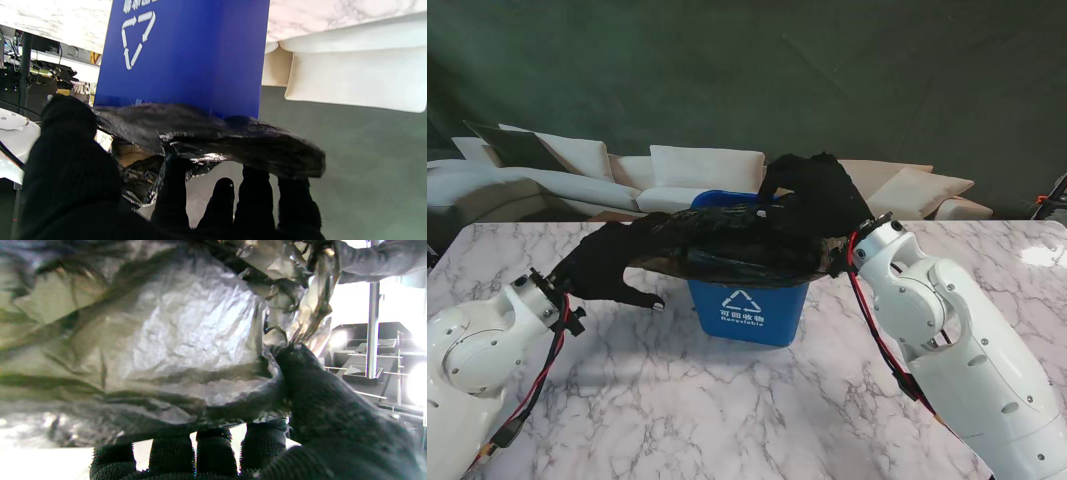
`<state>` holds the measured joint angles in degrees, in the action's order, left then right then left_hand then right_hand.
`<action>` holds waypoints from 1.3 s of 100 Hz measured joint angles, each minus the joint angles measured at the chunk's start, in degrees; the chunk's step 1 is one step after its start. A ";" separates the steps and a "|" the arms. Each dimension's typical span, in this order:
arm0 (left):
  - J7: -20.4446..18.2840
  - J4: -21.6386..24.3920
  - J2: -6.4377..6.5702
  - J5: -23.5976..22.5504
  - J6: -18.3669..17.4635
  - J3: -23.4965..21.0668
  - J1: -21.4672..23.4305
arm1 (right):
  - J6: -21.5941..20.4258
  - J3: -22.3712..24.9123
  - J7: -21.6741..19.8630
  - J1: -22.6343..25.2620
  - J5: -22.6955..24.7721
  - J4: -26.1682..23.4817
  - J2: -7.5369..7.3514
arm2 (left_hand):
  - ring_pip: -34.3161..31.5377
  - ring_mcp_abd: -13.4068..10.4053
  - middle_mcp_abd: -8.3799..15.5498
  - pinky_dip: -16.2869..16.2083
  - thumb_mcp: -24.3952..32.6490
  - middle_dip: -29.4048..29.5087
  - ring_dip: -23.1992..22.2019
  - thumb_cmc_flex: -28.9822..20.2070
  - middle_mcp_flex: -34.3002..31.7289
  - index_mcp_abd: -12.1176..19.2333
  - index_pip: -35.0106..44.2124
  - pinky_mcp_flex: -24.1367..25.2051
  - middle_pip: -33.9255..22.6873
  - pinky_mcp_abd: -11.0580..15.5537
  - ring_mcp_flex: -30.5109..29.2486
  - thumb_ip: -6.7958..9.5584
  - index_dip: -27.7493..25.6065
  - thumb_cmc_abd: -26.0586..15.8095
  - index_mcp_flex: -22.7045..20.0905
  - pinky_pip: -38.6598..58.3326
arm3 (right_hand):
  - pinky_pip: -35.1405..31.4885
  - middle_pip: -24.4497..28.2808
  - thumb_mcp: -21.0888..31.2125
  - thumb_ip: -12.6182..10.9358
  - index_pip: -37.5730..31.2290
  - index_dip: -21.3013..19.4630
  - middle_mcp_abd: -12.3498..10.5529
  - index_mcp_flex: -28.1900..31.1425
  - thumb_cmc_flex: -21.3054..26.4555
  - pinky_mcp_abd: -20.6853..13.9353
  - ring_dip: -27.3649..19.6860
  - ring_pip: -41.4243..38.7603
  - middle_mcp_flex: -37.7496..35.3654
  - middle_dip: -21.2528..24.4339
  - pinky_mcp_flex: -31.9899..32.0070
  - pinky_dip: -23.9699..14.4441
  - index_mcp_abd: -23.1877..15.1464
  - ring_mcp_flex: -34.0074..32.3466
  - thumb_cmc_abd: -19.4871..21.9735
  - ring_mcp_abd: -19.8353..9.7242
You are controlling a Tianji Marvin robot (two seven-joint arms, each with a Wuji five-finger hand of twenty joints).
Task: Fit the garbage bag over the bin
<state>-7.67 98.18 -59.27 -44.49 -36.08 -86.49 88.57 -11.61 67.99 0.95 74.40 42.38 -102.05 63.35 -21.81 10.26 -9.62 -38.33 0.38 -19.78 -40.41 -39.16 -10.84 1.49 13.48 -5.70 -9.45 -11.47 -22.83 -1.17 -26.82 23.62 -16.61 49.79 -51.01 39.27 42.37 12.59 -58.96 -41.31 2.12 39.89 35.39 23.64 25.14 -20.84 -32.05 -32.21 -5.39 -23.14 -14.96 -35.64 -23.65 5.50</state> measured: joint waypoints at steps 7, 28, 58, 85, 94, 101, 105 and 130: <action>2.92 0.03 -0.34 -1.54 -0.38 -0.63 0.61 | 0.17 0.21 0.07 0.03 0.23 -0.03 -0.01 | -0.70 0.01 0.01 0.00 0.00 -4.15 -1.60 -0.12 -0.03 0.76 2.85 -0.10 -3.66 -0.10 0.00 0.00 -3.43 0.00 -0.74 0.00 | 0.00 0.00 0.00 0.00 0.00 -0.01 0.00 0.00 0.00 0.01 0.00 0.00 0.00 0.00 0.00 0.00 0.00 0.00 0.00 0.00; 4.14 0.41 -0.75 -5.54 -1.39 -2.53 2.31 | 2.20 0.31 0.15 -0.65 0.62 0.07 -0.01 | -3.46 0.25 0.01 0.00 0.00 -3.78 -5.00 -0.56 -0.02 2.44 -1.27 -0.10 -0.12 -0.26 0.76 -0.01 3.60 -0.02 -4.13 0.09 | -0.02 0.00 0.00 0.00 0.00 -0.03 0.00 0.00 0.00 0.01 0.01 -0.01 0.00 -0.11 0.00 0.00 0.00 0.00 0.00 0.00; 8.15 -0.90 -0.93 -5.68 -1.41 -2.64 3.31 | 3.67 0.21 -0.29 -2.80 0.44 1.26 0.01 | 3.95 3.09 -1.65 4.55 0.00 6.90 7.21 -0.10 1.49 -0.50 -9.63 -0.53 8.00 -1.51 1.38 -0.01 10.44 -0.04 1.79 -3.24 | -0.03 0.00 0.00 0.01 0.01 -0.49 0.00 0.00 -0.01 0.03 0.01 -0.01 0.00 -0.44 0.00 -0.10 0.00 0.00 0.00 0.00; 4.05 0.72 -1.16 -2.21 0.75 -4.62 5.75 | 5.01 -0.16 -0.14 -3.47 0.57 1.87 0.06 | 8.30 11.32 -4.54 19.11 -0.13 17.76 20.48 0.85 3.55 -4.26 -15.08 -5.21 10.25 -10.91 3.68 -0.55 26.46 -0.05 6.50 -13.05 | -0.03 0.00 -0.01 0.01 0.01 -0.57 0.00 0.00 -0.01 0.03 0.02 -0.02 0.00 -0.55 0.00 -0.44 0.04 0.00 0.00 0.00; 5.82 0.68 -1.12 -3.78 0.85 -4.54 5.98 | 5.80 -0.29 0.13 -3.91 0.57 2.34 0.13 | 8.30 11.71 -4.48 19.20 -0.13 18.01 21.25 0.87 3.55 -3.91 -15.24 -7.81 10.25 -12.19 3.56 -0.57 26.84 -0.06 6.51 -13.07 | -0.03 0.00 -0.01 0.01 0.01 -0.58 0.00 0.00 -0.01 0.03 0.02 -0.10 0.00 -0.56 0.00 -0.45 0.04 0.00 0.00 0.00; 10.09 0.18 -1.14 -5.88 0.63 -4.12 5.90 | 7.27 -0.45 0.58 -4.23 0.45 2.54 0.24 | 8.30 10.26 -3.71 19.20 -0.18 17.18 21.26 1.58 3.55 -3.81 -15.24 -7.66 10.17 -12.19 3.55 -0.57 26.64 -0.06 6.51 -13.07 | -0.03 0.00 -0.01 0.01 0.01 -0.59 0.00 0.00 -0.01 0.03 0.02 -0.47 0.00 -0.57 0.00 -0.46 0.06 -0.01 0.00 0.00; 11.17 -0.07 -1.22 -5.99 0.51 -4.00 5.83 | 8.00 -0.45 0.69 -4.39 0.09 2.61 0.32 | 7.92 9.29 -2.94 19.20 -0.18 14.09 20.50 1.58 3.44 -3.81 -15.23 -7.44 9.32 -12.19 3.54 -0.57 23.12 -0.06 6.52 -13.07 | -0.03 0.00 -0.01 0.01 0.01 -0.60 0.00 0.00 -0.01 0.04 0.03 -0.49 0.00 -0.57 0.00 -0.46 0.06 -0.01 0.00 0.00; 11.04 -0.30 -1.88 -4.23 0.48 -4.23 6.09 | 8.97 -1.11 0.47 -6.76 0.37 4.23 0.46 | 6.75 5.26 -1.05 17.04 -0.27 4.72 15.32 0.32 -1.74 -2.26 -7.46 -4.82 -0.05 -11.07 1.89 -0.53 8.86 -5.35 0.62 -8.19 | -0.03 0.00 -0.92 0.01 0.01 -0.71 0.00 0.00 -0.01 0.04 0.09 -0.52 0.00 -0.58 0.00 -0.50 0.07 -0.01 0.52 0.00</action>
<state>3.37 97.88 -61.16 -48.72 -35.60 -90.72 94.65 -2.64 66.87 1.42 67.64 42.74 -97.82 63.81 -15.06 15.53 -10.67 -21.29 0.11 -15.05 -25.09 -38.84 -12.59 -0.77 6.02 -10.53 -9.50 -22.54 -20.94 -1.69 -17.95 18.27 -15.99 41.60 -51.04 39.27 41.45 12.60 -58.95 -42.01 2.12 39.89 35.39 23.68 25.23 -21.36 -32.05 -32.79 -5.39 -23.63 -14.88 -35.64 -23.12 5.50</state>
